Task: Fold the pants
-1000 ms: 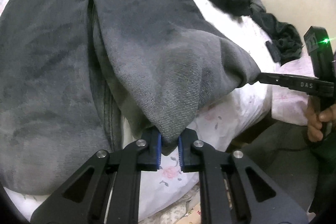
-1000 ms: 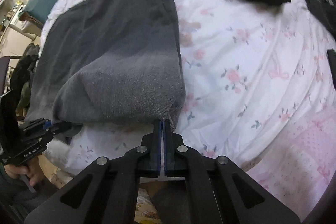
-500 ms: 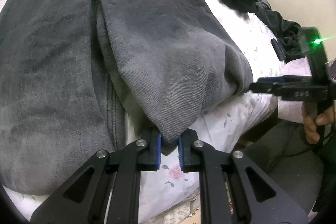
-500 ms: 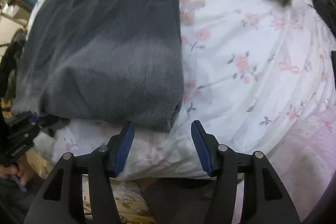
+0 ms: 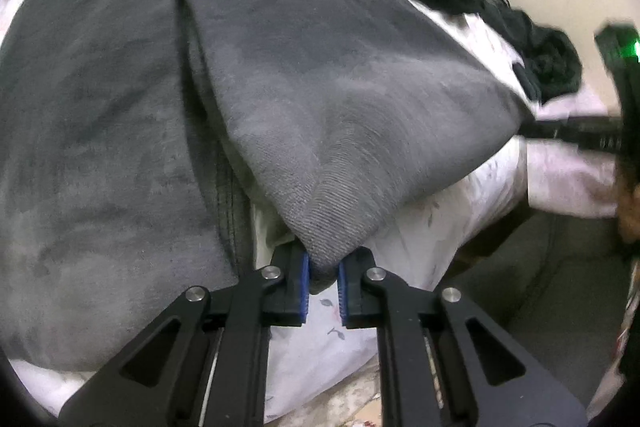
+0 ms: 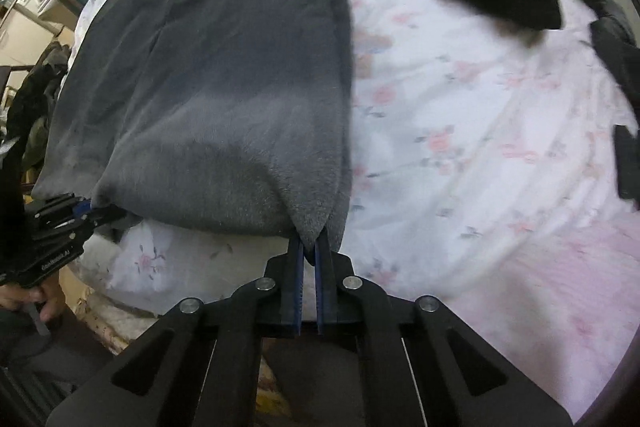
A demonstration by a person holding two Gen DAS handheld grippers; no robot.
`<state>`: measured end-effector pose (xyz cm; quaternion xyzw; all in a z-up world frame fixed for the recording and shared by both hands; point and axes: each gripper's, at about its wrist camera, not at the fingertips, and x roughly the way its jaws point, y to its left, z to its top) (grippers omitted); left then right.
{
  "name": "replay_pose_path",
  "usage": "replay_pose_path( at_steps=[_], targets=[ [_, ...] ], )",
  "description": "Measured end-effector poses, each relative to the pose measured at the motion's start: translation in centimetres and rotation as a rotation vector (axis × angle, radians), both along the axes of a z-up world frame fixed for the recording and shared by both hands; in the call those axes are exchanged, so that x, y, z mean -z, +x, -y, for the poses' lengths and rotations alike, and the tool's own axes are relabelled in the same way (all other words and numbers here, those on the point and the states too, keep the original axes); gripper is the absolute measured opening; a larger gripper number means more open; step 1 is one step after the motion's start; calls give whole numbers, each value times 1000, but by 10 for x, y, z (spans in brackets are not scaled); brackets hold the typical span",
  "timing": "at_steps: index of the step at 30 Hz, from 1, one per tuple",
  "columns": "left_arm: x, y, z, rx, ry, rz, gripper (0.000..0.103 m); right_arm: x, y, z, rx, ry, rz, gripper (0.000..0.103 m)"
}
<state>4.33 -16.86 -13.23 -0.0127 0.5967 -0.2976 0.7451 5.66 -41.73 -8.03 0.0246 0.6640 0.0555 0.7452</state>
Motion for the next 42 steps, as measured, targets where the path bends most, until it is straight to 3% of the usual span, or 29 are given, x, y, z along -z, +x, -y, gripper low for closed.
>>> replay_pose_path(
  at_steps=[4, 7, 11, 13, 15, 17, 18, 21, 23, 26, 29, 30, 32, 33, 35, 37, 39, 40, 42],
  targets=[
    [4, -12, 16, 107, 62, 21, 8, 11, 8, -8, -57, -103, -69, 3],
    [19, -15, 18, 119, 143, -35, 20, 40, 13, -18, -128, -176, -169, 3],
    [25, -25, 12, 141, 248, -140, 28, 64, 18, -15, -118, -310, -261, 5],
    [10, -26, 7, 143, 228, -114, 28, 57, 17, -15, -116, -280, -244, 6],
    [-18, -21, -2, 97, 171, -28, 28, 39, 18, -14, -94, -258, -172, 7],
    [-38, -10, -10, 7, 88, 58, 30, 13, 19, -12, -55, -180, -43, 9],
    [-42, -5, -11, -26, 56, 77, 32, 0, 21, -12, -17, -75, 41, 9],
    [-26, 9, 2, -55, -13, 21, 32, 2, 27, -7, 124, 136, 105, 9],
    [1, 16, 15, -44, 32, -34, 32, 22, 31, -4, 204, 208, 87, 9],
    [40, 17, 21, -36, 157, -82, 33, 66, 33, -11, 297, 229, 17, 8],
    [48, 14, 21, -10, 195, -65, 42, 102, 27, -3, 356, 94, -73, 5],
    [46, 14, 20, -12, 198, -69, 42, 108, 25, 1, 380, 102, -86, 5],
    [37, 15, 14, -59, 174, -88, 42, 98, 27, 3, 402, 124, -68, 10],
    [28, 18, 7, -96, 148, -88, 42, 84, 27, 2, 396, 136, -12, 10],
    [0, 22, -11, -177, 93, -26, 45, 62, 21, -1, 395, 188, 68, 11],
    [-34, 28, -31, -271, 98, 108, 73, 43, 9, -5, 416, 325, 129, 27],
    [-55, 30, -51, -390, 141, 240, 88, 37, -3, -15, 431, 478, 131, 67],
    [-68, 31, -65, -465, 138, 301, 89, 36, -11, -23, 441, 550, 127, 69],
    [-78, 37, -81, -544, 117, 320, 89, 48, -22, -42, 458, 655, 96, 69]
  ],
)
